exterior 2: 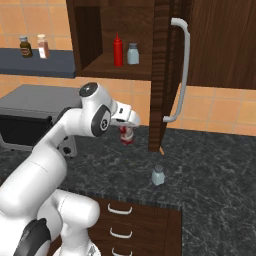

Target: Put the shaker and condiment bottle from the counter next to their counterparts in the cabinet.

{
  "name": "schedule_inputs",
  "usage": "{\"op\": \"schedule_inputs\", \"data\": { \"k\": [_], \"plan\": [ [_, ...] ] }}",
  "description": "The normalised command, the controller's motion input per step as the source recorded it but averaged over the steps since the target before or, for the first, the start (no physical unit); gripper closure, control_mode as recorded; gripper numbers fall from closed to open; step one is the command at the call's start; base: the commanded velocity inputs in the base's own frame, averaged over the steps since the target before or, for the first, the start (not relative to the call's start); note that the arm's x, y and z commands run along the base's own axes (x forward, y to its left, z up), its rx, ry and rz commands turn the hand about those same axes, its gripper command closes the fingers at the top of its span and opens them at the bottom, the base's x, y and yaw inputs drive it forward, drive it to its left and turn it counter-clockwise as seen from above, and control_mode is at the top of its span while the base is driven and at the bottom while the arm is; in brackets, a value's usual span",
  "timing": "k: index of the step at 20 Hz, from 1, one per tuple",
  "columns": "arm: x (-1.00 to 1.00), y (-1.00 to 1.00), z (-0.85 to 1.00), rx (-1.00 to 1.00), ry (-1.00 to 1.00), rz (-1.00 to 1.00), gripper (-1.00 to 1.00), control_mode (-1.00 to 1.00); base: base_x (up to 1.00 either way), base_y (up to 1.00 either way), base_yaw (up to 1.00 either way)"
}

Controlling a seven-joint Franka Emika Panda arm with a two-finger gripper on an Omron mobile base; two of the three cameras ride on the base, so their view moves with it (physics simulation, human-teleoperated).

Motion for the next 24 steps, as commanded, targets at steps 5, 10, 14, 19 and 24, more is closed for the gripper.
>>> {"op": "schedule_inputs", "data": {
  "k": [5,10,14,19,24],
  "plan": [
    [0.00,0.10,0.67,0.00,-0.04,0.18,1.00,-1.00,0.00,0.00,0.00],
    [0.00,0.16,0.65,0.00,-0.05,0.19,1.00,-1.00,0.00,0.00,0.00],
    [0.00,0.20,0.64,0.00,-0.05,0.20,1.00,-1.00,0.00,0.00,0.00],
    [0.00,0.24,0.57,-0.02,-0.05,0.18,1.00,-1.00,0.00,0.00,0.00],
    [0.00,0.27,0.49,-0.08,-0.02,0.15,1.00,-1.00,0.00,0.00,0.00]
  ]
}}
